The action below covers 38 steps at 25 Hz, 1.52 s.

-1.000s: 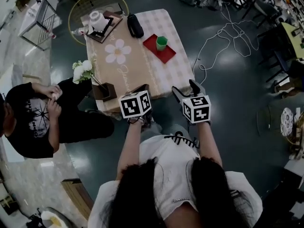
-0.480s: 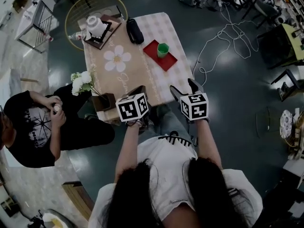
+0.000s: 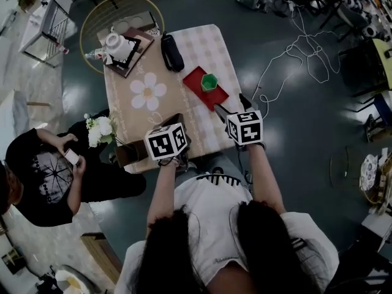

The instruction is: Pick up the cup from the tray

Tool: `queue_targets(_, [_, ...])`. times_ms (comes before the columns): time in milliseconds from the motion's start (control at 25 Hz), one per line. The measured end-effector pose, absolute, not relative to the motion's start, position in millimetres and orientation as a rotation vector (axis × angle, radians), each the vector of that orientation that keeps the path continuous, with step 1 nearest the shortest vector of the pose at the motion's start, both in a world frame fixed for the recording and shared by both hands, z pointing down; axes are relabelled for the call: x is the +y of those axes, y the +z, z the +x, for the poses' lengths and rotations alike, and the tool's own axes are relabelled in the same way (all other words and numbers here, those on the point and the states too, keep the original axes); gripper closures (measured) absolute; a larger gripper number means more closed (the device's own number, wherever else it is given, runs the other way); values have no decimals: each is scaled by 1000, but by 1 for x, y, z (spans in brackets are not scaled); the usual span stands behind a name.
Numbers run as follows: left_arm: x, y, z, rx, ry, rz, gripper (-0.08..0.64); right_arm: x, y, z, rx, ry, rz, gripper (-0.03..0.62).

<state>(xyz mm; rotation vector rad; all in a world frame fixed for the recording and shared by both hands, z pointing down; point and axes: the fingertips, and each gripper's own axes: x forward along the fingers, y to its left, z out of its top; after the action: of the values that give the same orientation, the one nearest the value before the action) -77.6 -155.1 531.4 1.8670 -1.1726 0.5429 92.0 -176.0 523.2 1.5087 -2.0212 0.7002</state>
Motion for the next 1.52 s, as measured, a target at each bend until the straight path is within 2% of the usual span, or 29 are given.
queue_targets(440, [-214, 549, -65, -1255, 564, 1735, 552, -264, 569, 84, -2018, 643, 1231, 196])
queue_targets(1000, [-227, 586, -69, -1282, 608, 1565, 551, -288, 627, 32, -1989, 565, 875, 198])
queue_targets(1120, [-227, 592, -67, -1273, 610, 1546, 552, -290, 629, 29, -1990, 567, 841, 202])
queue_targets(1160, [-226, 593, -67, -1270, 612, 1540, 552, -289, 629, 29, -1987, 576, 837, 237])
queue_targets(1520, [-236, 597, -74, -1265, 616, 1542, 552, -304, 601, 47, -1994, 566, 910, 249])
